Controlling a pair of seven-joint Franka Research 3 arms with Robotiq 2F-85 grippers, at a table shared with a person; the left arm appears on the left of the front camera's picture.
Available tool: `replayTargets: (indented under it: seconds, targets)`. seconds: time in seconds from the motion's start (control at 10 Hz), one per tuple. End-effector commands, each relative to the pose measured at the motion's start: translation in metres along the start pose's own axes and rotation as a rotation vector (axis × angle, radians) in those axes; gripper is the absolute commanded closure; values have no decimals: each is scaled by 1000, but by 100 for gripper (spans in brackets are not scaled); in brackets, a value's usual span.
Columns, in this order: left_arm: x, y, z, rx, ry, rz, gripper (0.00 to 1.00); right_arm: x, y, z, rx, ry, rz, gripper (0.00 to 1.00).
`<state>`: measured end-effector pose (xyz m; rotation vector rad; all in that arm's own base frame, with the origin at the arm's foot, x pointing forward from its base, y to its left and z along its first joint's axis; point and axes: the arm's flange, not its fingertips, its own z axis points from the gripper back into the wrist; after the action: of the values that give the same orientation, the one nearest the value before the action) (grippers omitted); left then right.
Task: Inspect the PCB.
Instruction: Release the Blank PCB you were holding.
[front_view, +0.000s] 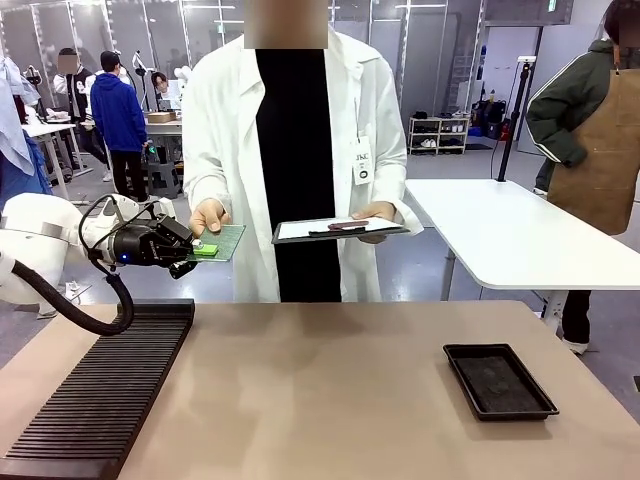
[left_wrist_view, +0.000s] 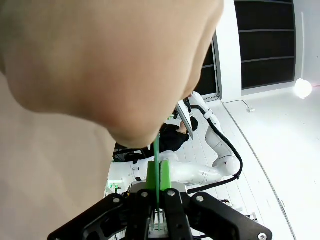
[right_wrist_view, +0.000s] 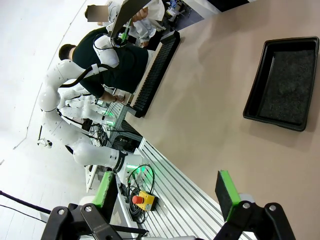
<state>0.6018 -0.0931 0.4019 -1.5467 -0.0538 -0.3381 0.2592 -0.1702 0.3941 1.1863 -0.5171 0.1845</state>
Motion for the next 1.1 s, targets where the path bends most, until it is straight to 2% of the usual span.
replayTargets:
  seconds: [0.0, 0.8, 0.9, 1.0]
  targets:
    - [0, -2, -2, 11, 2, -2, 97, 1, 0, 1, 7, -13, 20, 0]
    - [0, -2, -2, 11, 2, -2, 97, 1, 0, 1, 7, -13, 20, 0]
    - [0, 0, 0, 0, 0, 0, 59, 1, 0, 1, 7, -13, 20, 0]
    - [0, -1, 0, -15, 6, 11, 59, 1, 0, 1, 7, -13, 20, 0]
